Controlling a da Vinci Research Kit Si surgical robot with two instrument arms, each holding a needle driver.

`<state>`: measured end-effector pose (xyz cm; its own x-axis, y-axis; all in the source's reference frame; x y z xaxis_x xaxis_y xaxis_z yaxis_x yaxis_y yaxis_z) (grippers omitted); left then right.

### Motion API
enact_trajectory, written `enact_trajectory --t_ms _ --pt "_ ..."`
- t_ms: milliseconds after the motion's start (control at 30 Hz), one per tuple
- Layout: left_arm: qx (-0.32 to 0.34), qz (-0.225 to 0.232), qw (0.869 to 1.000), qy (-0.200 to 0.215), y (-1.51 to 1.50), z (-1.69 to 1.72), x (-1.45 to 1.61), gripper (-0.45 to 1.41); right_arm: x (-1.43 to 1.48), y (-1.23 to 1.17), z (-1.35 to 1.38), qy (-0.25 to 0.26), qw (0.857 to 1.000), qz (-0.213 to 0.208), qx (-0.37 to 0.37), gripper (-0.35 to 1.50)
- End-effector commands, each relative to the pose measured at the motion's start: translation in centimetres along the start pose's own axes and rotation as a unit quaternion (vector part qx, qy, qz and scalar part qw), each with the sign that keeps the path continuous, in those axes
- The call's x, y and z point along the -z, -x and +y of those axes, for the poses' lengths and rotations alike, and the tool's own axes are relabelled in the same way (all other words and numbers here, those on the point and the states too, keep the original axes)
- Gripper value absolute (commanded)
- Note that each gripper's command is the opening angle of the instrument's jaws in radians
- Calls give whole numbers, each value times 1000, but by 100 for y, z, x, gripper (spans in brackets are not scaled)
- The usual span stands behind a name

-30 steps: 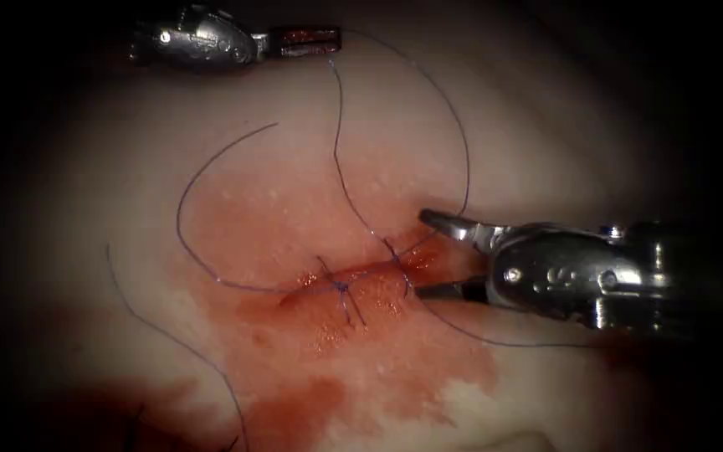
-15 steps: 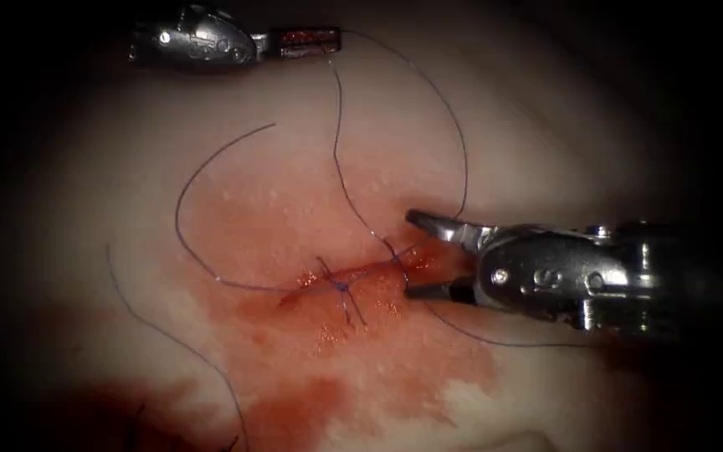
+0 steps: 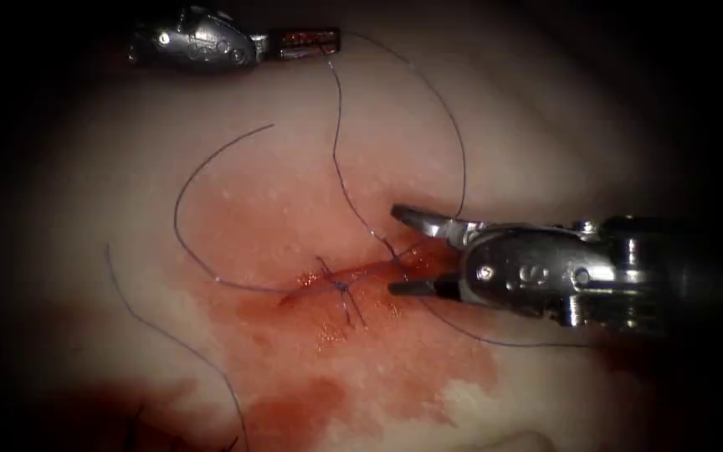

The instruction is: Wound Closure

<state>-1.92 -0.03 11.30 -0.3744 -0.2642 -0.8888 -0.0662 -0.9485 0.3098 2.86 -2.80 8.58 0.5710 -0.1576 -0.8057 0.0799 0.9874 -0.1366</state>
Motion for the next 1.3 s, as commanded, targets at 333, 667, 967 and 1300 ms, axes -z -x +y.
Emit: enact_trajectory --t_ms 333,667,967,1300 --pt "0 1 1000 -2 1 -2 -6 -45 28 13 44 -4 999 38 -29 -35" --pt "58 -1 998 -1 0 -6 -8 69 123 12 132 65 986 117 -97 -35" --pt "82 -12 996 21 8 -3 -6 93 151 3 155 75 979 153 -116 -35" --pt "198 -21 979 46 2 -14 22 86 152 -1 151 67 978 161 -113 -35"
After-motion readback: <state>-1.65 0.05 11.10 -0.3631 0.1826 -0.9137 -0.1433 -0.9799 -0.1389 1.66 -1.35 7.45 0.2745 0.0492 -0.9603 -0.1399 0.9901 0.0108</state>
